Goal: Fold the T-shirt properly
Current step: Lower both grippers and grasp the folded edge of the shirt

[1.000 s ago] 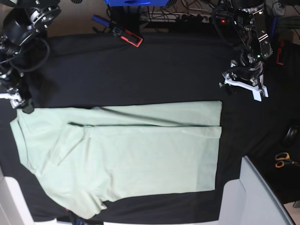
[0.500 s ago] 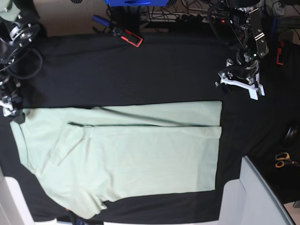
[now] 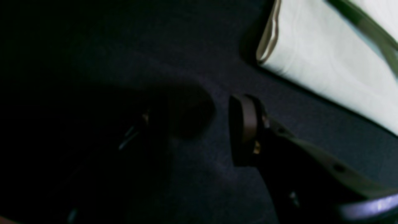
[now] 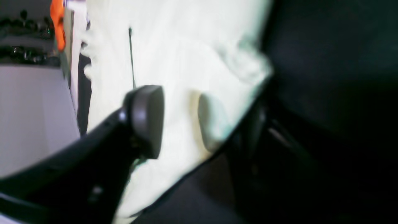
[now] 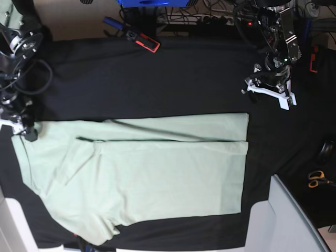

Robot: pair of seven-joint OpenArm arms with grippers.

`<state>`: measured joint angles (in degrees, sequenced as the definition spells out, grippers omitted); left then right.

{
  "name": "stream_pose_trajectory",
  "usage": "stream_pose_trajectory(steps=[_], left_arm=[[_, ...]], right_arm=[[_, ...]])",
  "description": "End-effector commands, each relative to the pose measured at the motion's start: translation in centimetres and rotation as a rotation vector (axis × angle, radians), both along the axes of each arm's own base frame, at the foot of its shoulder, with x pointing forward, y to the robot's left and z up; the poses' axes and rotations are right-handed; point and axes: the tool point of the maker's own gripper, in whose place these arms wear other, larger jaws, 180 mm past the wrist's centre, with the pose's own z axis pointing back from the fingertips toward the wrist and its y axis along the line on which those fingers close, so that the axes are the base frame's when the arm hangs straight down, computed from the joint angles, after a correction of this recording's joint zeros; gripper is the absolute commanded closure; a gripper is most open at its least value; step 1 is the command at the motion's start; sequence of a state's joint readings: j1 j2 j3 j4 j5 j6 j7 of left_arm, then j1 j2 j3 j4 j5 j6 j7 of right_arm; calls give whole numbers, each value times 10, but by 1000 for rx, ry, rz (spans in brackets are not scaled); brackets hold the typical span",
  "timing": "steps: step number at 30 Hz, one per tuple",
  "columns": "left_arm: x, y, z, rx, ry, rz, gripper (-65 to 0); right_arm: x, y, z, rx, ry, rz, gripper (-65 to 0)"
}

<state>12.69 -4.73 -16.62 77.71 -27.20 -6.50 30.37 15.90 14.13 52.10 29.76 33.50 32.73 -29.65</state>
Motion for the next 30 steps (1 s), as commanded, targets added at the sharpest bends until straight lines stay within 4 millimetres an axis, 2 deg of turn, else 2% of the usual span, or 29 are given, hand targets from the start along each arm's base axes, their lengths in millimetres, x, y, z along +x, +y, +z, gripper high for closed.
stream_pose_trajectory(steps=[1,11,16,23,25,27,30], left_arm=[[8,4,9,11,-37,-1,-309],[6,-1,7,-1,-36,2,-316],[10,-2,9,-4,-45,-2,-322],[20,-12,10,-29,-65,4,-428],[20,-18,8,-47,-67,14,-435],[32,-21,13,-53,-88,12,-435],[38,-24,3,-80,-72,22,-433]], right_arm=[[11,-9,12,-19,-28,1,-295],[15,-15,16,-40,-53,-28,-160],[15,-15,16,-41,-51,-26,0],[15,-14,15,-39,-48,-22,-3],[15,-13,15,-37,-47,-22,-3],[15,-13,15,-38,-46,-20,-3],[13,-13,14,-37,-42,-19,-3]])
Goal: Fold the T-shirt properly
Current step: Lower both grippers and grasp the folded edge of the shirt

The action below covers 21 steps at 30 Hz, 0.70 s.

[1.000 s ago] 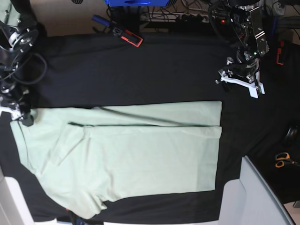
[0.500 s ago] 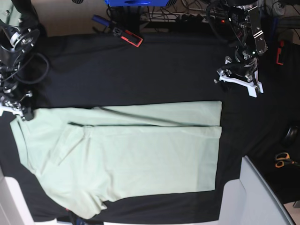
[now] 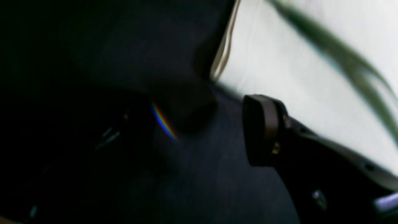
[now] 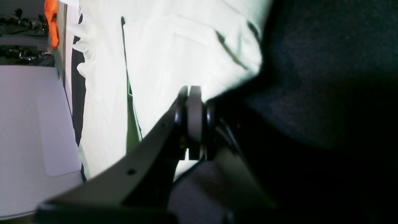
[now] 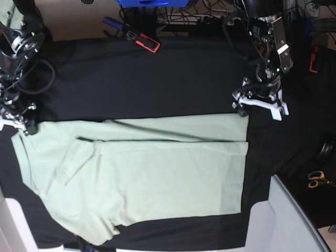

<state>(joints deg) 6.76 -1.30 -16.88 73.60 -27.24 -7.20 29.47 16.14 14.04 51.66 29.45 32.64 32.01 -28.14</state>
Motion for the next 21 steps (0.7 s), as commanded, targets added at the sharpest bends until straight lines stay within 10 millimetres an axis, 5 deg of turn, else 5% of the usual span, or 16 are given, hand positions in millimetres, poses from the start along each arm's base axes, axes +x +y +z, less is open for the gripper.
stream_pose_trajectory(steps=[1,21], left_arm=[[7,1,2,-7,-11,5,-430],[37,-28,1,-87,-43,16,-425]], right_arm=[[12,-11,15,-23,-48,-8,-3],[9,-8,13,-13,-33,11,-3]])
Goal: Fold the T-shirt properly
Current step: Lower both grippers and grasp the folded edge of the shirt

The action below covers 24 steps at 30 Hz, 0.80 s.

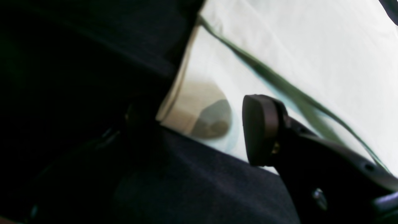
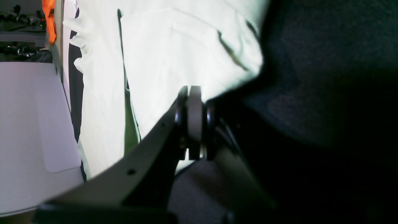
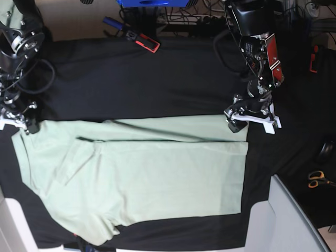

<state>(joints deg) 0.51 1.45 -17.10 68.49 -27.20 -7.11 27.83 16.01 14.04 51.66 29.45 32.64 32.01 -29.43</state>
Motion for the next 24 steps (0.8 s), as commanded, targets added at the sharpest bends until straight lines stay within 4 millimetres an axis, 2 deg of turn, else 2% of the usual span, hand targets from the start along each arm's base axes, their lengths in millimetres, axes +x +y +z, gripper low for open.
stream_pose_trajectory(steps=[1,3,7,9,12,15,23,24], left_arm=[[2,-5,1,-16,4,-9,-425],[10,-5,5,-17,-10,-10,-425],[12,-11,-7,-46,21,-8,-413],[11,-12,-13,-57,37,-5,-334],[8,-11,-16,-62,45,1,-151],[6,-11,-17,-61,50,3,0],[-6,-5,-19,-45,66,2,0],[-12,-1,-21,-34,77,0,0]], right_arm=[[12,-11,15,-23,-47,-5,-3],[12,-11,15,-23,-47,-5,-3],[12,-10,15,-22,-47,-5,-3],[12,-10,15,-22,-47,-5,-3],[11,-10,14,-22,-45,-5,-3],[11,-10,14,-22,-45,-5,-3],[10,-15,15,-32,-44,-8,-1],[6,-16,13,-35,-36,-7,-1]])
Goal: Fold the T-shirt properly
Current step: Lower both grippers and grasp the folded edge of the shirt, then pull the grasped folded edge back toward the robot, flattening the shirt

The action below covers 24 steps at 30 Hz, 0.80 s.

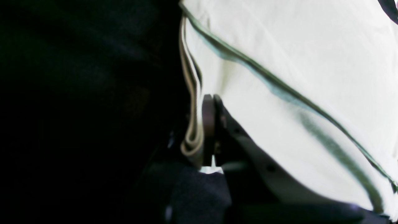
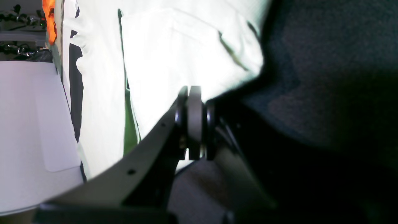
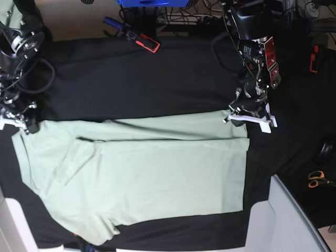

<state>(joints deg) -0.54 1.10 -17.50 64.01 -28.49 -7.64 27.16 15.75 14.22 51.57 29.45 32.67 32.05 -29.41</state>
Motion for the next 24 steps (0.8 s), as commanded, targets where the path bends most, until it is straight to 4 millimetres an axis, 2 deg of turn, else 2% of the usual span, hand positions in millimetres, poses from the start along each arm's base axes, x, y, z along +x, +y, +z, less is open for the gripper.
stream_pose_trajectory(steps=[1,5,12,15,18,24], left_arm=[[-10,5,-5,18,50,-21,0],[-18,10,-4,38,53,-25,0],[-19,22,9,78,33,-36,0],[-20,21,13,67,64,-61,0],[-16,27,24,92,51,-80,0],[-20,35,27,111,78,-101,0]], right_arm=[[6,-16,13,-35,-37,-8,-1],[4,-16,12,-35,-33,-7,-1],[5,-5,9,-55,-18,53,-1],[6,-1,11,-60,-39,78,-1],[4,-8,14,-74,-42,80,-1],[-7,-16,11,-95,-24,79,-1]])
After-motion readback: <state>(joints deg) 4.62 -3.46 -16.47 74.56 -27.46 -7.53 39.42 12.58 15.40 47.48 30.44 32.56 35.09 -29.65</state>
